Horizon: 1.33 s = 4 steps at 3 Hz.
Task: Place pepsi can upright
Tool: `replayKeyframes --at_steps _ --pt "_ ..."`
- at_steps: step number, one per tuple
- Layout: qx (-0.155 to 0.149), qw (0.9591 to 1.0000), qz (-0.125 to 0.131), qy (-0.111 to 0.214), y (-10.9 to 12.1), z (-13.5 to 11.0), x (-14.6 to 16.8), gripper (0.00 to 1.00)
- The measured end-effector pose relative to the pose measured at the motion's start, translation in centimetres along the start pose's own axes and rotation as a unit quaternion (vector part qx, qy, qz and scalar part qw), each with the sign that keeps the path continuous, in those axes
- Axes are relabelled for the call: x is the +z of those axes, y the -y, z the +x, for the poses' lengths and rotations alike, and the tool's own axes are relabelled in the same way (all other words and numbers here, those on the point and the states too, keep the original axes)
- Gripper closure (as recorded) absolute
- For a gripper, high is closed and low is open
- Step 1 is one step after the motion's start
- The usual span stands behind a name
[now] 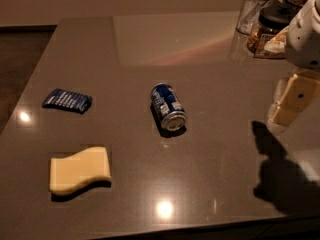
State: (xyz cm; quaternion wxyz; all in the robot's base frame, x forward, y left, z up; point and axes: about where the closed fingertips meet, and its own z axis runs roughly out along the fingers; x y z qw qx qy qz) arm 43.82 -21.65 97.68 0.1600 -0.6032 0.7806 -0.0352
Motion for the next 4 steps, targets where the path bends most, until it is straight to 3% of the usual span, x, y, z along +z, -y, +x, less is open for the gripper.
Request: replayKeyframes --at_steps 1,2,3,4 --pt "0.006 1.0 0.002 0.004 0.1 -0.2 0.0 0.0" --pt "0.033 0.9994 -0.007 -0.004 0.4 -1.4 1.2 0.0" --pt "0.067 0.9972 -0.027 -0.018 0.9 -4.4 3.5 0.0" --pt "0.115 0.9919 -0.047 -0.026 1.5 -8.3 5.8 0.0"
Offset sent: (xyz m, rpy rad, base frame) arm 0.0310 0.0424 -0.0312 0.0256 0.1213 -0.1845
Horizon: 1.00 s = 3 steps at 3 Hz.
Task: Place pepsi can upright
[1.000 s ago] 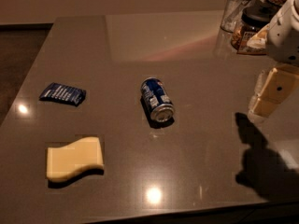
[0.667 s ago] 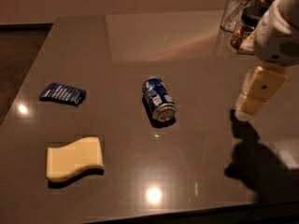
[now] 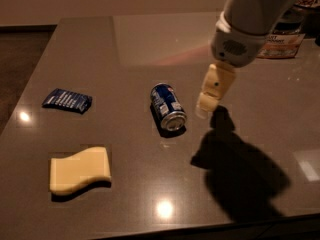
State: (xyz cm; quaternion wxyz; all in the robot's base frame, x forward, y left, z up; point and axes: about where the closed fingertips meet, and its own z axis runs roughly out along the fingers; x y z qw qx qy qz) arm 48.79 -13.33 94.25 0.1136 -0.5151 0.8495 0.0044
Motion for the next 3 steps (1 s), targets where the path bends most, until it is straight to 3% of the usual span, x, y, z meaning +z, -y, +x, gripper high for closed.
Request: replayKeyframes --at_steps 1,2,3 --pt "0.068 0.9976 -0.014 -0.003 -0.7 -5.3 1.9 0.0" --pt "0.128 0.9915 -0.018 -0.005 -1.3 -8.0 3.6 0.0" --pt "0.192 0.9812 -0.012 -0.012 -1.1 -9.4 5.3 0.0"
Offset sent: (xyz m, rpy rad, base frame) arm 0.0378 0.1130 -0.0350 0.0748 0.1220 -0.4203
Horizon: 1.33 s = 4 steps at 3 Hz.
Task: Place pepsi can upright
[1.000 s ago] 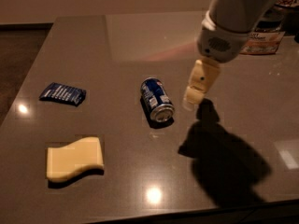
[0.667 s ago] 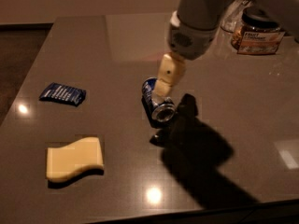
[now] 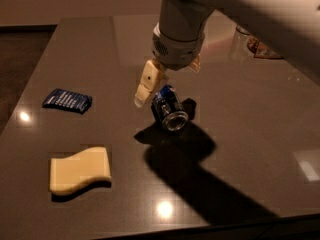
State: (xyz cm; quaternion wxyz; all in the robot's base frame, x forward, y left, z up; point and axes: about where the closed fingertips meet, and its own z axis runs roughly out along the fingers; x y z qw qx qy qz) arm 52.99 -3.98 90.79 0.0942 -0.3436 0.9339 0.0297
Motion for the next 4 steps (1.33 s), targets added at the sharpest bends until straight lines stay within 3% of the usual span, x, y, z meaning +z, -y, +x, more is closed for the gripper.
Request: replayKeyframes --at_steps 1,3,4 --pt "0.075 0.997 0.009 -0.021 1.0 0.3 2.5 0.0" --pt "0.13 0.9901 0.017 -0.049 2.1 0.6 5.1 0.0" --pt "0.139 0.9884 0.023 -0.056 2.4 0.1 5.9 0.18"
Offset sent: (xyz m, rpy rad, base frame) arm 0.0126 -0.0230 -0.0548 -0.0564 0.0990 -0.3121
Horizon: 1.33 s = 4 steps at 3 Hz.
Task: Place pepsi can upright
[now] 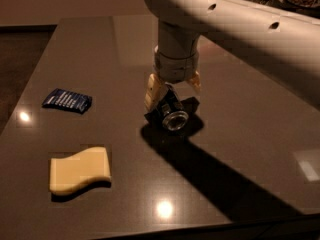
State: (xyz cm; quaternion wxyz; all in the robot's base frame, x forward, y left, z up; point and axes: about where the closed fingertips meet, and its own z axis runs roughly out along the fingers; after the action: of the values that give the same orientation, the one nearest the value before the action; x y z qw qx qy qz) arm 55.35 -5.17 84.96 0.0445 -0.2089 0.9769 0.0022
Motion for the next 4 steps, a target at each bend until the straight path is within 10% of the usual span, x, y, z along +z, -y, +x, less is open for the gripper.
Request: replayKeyframes --at_steps 2,3,4 --pt "-0.049 0.998 0.011 0.039 -0.5 -0.8 -2.7 0.81" --pt "-0.109 0.9899 0.002 0.09 -0.5 -1.6 -4.6 1.0" --pt "-0.175 0.9657 -0.035 0.189 0.1 -1.8 -6.4 1.0"
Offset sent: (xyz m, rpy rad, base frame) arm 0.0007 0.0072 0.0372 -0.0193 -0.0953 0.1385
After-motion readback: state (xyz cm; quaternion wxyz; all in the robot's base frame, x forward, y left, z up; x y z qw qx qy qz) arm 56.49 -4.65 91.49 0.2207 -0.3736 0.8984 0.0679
